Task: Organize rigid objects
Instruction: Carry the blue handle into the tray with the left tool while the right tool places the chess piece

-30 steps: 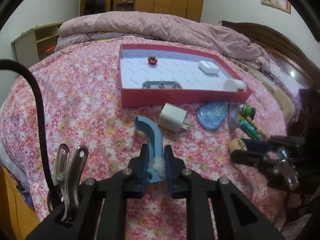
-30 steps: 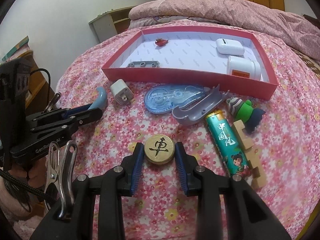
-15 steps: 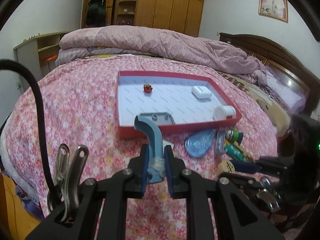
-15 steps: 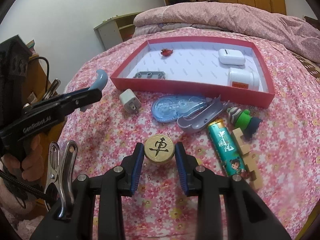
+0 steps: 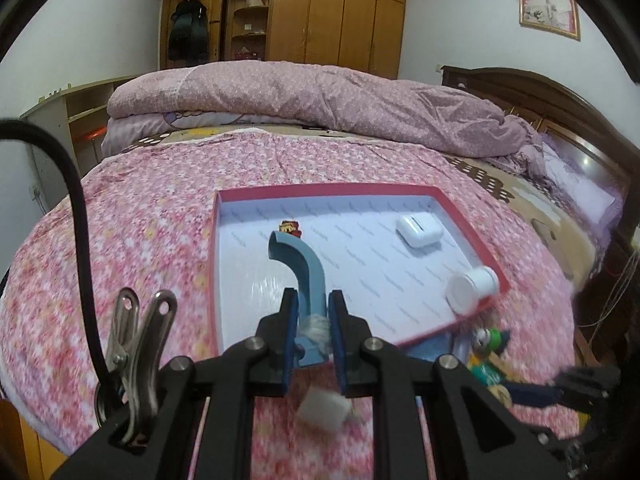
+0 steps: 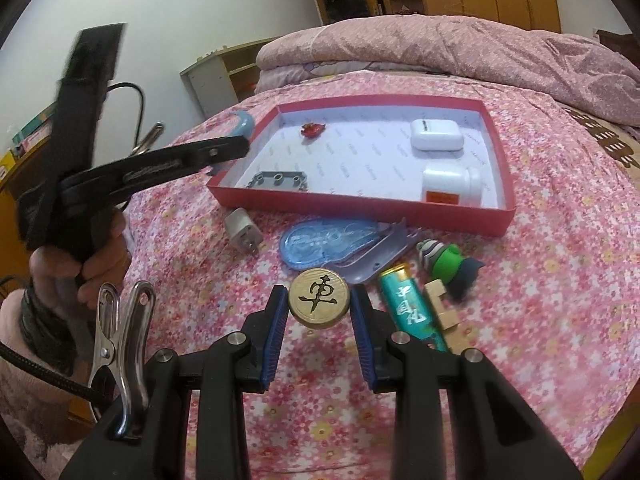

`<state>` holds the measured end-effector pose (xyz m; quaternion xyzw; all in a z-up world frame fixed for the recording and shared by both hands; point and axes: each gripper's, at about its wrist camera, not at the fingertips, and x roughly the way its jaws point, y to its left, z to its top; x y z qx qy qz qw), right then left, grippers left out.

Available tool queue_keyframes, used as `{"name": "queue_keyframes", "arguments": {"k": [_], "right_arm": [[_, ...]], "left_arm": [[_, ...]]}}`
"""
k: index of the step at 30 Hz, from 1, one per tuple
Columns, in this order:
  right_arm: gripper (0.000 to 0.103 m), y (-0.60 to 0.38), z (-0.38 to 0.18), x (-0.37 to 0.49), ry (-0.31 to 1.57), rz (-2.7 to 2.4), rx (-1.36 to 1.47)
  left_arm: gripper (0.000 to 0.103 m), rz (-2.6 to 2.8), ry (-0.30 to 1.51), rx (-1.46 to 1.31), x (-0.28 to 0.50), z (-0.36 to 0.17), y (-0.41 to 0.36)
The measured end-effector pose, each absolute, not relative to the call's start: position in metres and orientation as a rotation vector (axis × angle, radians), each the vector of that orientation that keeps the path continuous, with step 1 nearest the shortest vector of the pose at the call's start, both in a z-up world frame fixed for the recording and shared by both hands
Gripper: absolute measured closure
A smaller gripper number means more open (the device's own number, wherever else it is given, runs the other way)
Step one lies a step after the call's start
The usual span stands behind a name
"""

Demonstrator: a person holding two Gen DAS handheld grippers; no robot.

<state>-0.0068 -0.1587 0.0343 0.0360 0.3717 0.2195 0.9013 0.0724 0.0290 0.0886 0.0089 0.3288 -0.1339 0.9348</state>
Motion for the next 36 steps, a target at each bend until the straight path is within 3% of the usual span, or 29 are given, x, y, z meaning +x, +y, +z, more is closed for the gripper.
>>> {"name": "queue_keyframes", "arguments": {"k": [23, 30, 36], "right_arm": [[0.070, -0.192, 0.061, 0.030, 0.719, 0.346, 0.029], [0.070, -0.203, 0.063, 0.060, 0.728, 0.318, 0.043], [0.070, -0.207, 0.067, 0.087, 0.717, 0.282, 0.050]], "left_arm": [[0.086, -0.226, 0.786, -0.012, 0.150, 0.050, 0.021], [0.057, -0.210, 0.753, -0.023, 0.137, 0.059, 0.021], [0.053, -0.193, 0.734, -0.052, 0.122, 0.069, 0.025]]}}
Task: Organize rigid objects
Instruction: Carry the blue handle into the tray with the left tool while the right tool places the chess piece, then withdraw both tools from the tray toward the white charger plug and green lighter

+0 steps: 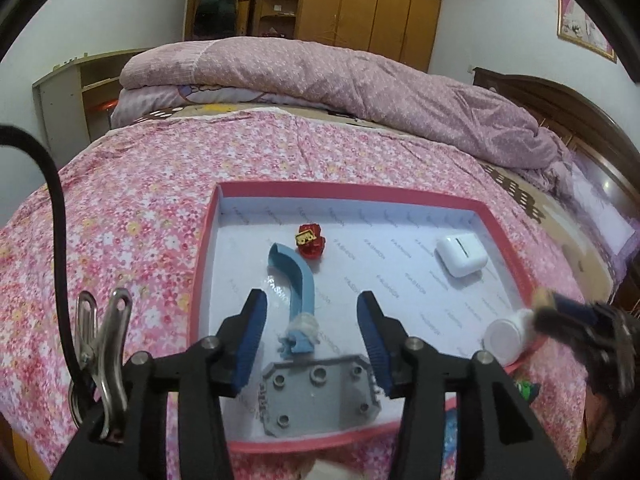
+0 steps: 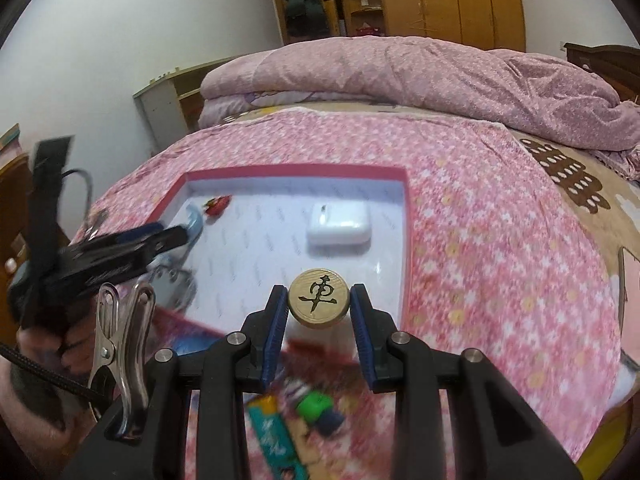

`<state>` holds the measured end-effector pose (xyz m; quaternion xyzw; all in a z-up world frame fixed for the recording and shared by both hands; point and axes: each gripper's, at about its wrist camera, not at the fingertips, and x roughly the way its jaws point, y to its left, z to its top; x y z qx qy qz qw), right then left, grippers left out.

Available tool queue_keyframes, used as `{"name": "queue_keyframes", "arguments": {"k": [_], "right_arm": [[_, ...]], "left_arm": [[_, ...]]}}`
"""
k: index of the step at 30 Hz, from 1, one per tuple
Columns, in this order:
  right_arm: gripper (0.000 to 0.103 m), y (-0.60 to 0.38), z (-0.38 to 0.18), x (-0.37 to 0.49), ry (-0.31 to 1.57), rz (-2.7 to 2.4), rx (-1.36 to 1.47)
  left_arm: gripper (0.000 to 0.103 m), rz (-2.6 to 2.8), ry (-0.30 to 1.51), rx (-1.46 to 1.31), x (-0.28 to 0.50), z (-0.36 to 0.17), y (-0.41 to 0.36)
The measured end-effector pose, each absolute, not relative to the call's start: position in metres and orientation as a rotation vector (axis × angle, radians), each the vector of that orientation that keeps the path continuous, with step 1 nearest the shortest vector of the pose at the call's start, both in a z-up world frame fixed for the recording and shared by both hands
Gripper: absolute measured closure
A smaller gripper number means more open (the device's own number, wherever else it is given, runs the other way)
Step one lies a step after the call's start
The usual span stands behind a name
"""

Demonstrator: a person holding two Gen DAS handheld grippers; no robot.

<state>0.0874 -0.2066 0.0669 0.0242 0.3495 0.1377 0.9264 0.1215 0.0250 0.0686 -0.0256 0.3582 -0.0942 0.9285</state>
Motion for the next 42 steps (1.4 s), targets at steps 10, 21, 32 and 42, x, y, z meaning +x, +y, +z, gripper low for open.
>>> {"name": "queue_keyframes", "arguments": {"k": [10, 21, 32, 42], "right_arm": [[0.070, -0.209, 0.055, 0.123, 0.753, 0.241, 0.050], [0.053, -0.207, 0.055, 0.124, 0.743, 0.250, 0.050], [0.052, -0.201, 0.068, 0.085, 0.697, 0.298, 0.048], [0.052, -0.199, 0.068, 0.035, 0.676, 0.324, 0.075]], "left_arm": [[0.053, -0.176, 0.753, -0.033, 0.105, 0.066, 0.022], [0.053, -0.161, 0.779, -0.037, 0.101, 0.066, 0.021], [0.053, -0.177, 0.776, -0.019, 0.075, 0.079, 0.021], [0.053, -0.187, 0.780, 0.008, 0.040, 0.077, 0.024]]}}
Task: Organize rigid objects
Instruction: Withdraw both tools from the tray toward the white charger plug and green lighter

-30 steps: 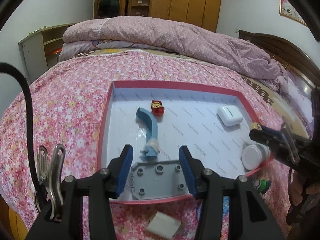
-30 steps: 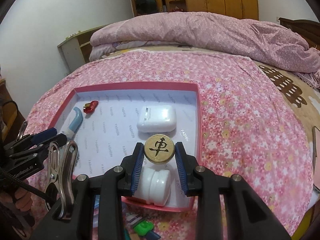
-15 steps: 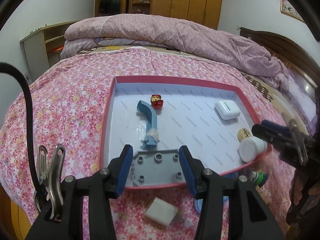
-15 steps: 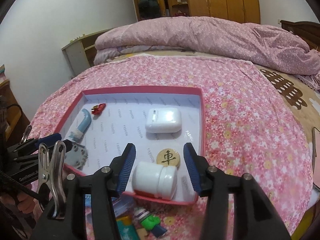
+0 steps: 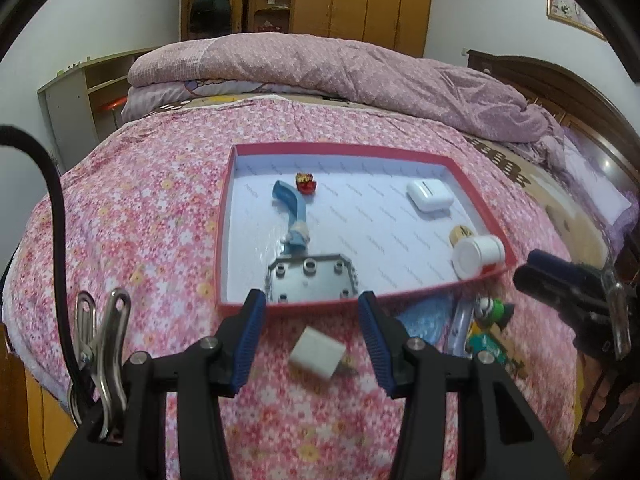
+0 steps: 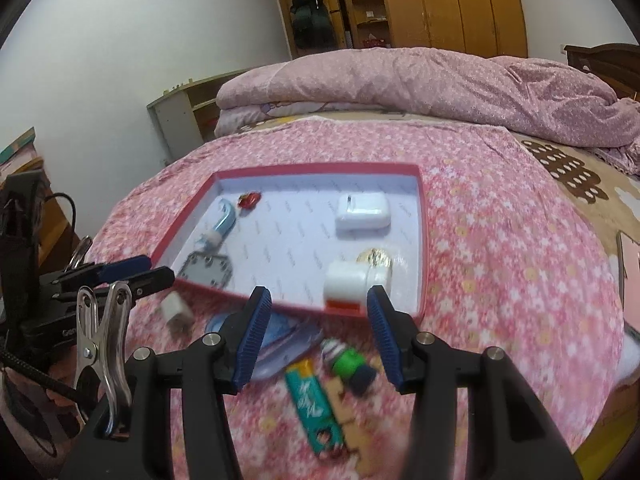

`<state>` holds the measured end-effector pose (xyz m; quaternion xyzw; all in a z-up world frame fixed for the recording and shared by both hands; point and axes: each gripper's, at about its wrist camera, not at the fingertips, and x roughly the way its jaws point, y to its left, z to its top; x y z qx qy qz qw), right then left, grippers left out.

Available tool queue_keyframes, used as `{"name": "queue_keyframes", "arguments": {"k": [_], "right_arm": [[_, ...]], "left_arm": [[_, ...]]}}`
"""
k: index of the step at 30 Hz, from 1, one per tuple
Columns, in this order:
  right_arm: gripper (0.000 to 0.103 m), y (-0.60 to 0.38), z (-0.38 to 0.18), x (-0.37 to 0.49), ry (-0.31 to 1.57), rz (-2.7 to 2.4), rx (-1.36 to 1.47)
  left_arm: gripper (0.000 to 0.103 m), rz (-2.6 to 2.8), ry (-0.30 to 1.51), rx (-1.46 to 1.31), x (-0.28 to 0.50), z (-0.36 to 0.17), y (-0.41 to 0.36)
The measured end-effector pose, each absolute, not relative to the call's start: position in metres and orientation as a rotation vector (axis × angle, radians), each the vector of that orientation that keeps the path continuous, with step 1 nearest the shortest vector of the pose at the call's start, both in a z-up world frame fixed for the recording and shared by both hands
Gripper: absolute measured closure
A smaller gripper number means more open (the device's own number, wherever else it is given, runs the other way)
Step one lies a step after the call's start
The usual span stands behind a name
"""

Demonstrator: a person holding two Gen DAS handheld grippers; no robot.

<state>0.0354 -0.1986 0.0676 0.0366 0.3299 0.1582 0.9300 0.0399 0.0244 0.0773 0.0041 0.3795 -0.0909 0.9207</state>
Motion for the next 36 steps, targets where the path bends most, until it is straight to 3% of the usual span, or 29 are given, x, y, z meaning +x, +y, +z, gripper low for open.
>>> {"name": "queue_keyframes", "arguments": {"k": [13, 36], "right_arm": [[0.052, -0.197, 0.042, -0.014, 0.703, 0.309, 0.009], [0.052, -0.188, 0.010, -0.025, 0.776, 0.351, -0.010]], "left_arm": [[0.052, -0.186, 0.867, -0.005, 0.030, 0.045, 0.028], [0.044, -0.214, 0.821, -0.037, 0.039, 0.029, 0.017]]}}
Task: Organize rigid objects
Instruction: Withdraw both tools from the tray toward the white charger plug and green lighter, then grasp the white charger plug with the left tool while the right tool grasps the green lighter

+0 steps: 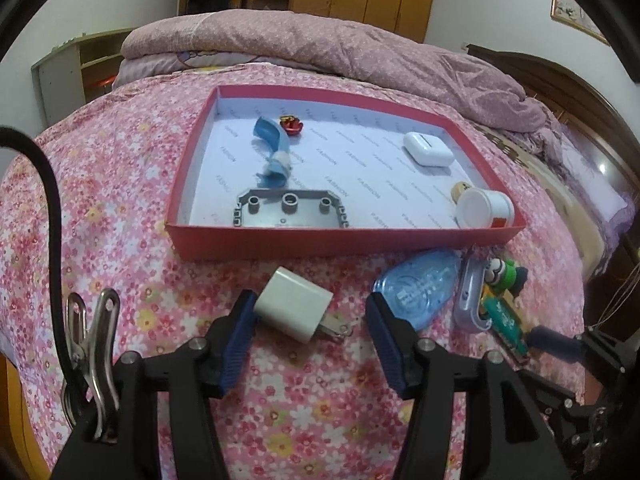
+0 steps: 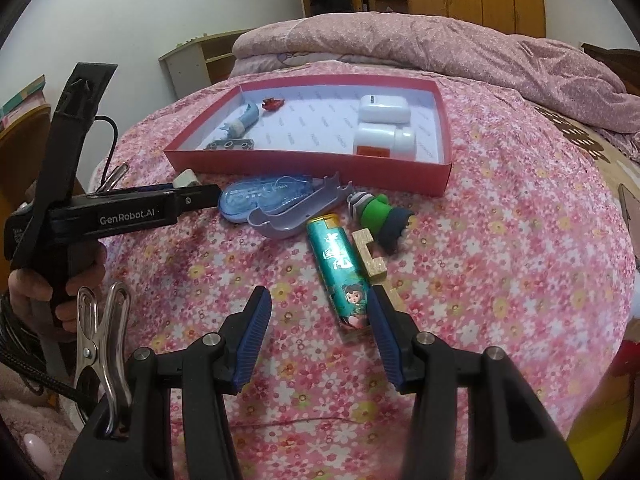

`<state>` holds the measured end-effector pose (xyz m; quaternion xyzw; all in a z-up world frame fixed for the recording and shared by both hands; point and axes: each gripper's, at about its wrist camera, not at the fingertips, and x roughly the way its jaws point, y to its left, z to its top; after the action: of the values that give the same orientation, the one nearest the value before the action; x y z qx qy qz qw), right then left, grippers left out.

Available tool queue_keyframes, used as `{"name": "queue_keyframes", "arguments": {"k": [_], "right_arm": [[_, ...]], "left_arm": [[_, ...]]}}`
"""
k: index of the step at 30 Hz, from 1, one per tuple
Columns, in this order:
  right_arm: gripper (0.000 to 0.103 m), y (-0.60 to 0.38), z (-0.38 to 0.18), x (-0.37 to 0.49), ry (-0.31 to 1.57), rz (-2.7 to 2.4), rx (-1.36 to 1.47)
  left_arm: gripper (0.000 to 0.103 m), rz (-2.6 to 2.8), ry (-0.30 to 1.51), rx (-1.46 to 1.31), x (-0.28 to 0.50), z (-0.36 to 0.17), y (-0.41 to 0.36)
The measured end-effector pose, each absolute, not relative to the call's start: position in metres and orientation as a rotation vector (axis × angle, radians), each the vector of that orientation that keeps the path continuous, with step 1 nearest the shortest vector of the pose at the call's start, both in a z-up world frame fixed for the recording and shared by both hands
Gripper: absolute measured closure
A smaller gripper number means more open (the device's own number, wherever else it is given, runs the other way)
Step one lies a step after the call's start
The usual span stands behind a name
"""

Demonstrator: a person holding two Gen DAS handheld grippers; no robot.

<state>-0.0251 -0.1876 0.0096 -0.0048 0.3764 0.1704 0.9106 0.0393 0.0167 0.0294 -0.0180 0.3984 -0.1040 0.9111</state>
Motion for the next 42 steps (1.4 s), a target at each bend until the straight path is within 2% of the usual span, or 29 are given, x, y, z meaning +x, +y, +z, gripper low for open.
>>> {"name": "queue_keyframes", "arguments": {"k": [9, 20, 22, 25, 27, 29, 42], "right_arm": [[0.052, -0.187, 0.006, -0.041, 0.829, 0.462, 0.021], [0.052, -0.206, 0.002, -0.014, 0.822, 0.288, 0.023], [0.052, -0.209, 0.003, -0.009, 0.821, 0.275, 0.043], [0.041, -0.206, 0.003, -0.008, 0.820, 0.291, 0.045], [0.026, -0.201, 0.003, -0.008, 0.816, 0.281, 0.015], [0.019, -0.196, 0.003, -0.008, 0.807, 0.265, -0.018], [0.009, -0.178, -0.001, 0.022, 0.832, 0.201, -0.084]], "left_arm": [[0.044, -0.202, 0.796, -0.032, 0.041, 0.028, 0.014], [0.051, -0.201, 0.790, -0.031, 0.038, 0.028, 0.018], [0.055, -0.188, 0.784, -0.007, 0.037, 0.027, 0.016], [0.056, -0.195, 0.780, 0.008, 0.034, 0.028, 0.015], [0.056, -0.207, 0.778, 0.000, 0.033, 0.029, 0.016], [0.056, -0.210, 0.773, -0.006, 0.030, 0.030, 0.018], [0.056, -0.211, 0.777, -0.033, 0.027, 0.033, 0.025]]}}
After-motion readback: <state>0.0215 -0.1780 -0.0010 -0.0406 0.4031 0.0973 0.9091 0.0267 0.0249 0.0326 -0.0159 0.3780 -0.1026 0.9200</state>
